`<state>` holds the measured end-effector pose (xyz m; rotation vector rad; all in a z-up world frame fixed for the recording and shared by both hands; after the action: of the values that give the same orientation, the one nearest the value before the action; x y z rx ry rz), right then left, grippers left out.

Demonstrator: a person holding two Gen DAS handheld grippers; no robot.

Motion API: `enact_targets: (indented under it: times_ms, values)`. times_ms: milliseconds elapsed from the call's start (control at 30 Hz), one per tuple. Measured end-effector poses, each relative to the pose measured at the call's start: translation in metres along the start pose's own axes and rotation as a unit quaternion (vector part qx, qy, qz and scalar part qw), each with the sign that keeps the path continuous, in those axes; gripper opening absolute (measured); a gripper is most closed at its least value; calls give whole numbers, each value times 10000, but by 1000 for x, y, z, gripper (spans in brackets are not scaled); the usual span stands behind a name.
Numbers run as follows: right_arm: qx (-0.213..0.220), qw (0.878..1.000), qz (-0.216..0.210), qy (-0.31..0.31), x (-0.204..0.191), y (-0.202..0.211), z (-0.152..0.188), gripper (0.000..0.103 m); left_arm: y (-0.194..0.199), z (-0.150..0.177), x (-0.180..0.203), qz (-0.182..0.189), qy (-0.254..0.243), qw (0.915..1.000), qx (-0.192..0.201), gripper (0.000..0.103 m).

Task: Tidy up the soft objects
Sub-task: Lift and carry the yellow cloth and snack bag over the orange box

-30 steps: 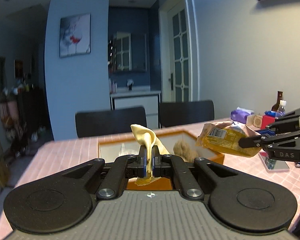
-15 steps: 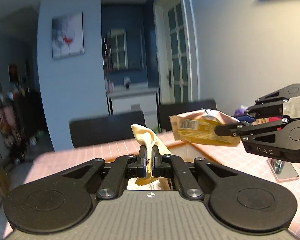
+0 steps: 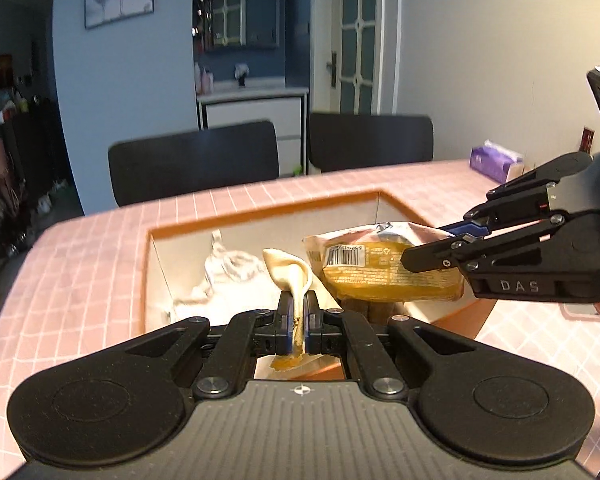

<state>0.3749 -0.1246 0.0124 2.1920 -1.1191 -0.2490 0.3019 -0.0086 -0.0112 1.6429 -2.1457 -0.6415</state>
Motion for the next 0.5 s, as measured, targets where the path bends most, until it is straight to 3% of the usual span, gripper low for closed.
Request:
enact_targets:
  times_ms: [267, 500]
  values:
    - [-196, 9973, -473, -520, 2, -22, 13, 10, -22, 12, 2, 42, 83, 9988, -474, 5]
    - [-641, 9870, -950, -1126, 2, -43, 30, 10, -36, 21, 3, 22, 91, 9969, -775, 5]
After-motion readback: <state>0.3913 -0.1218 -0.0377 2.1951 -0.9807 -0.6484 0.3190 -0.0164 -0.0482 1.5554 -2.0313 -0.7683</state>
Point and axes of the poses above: each gripper's, at about its wrist camera, not at the fingertips, and y roughly against the way its jaws point, x to its right, z to its underside, the point moved 10 cm from there along -y, roughly the way its jaws point, and after that the axes turned 1 degree about y, right-handed, at the moved point
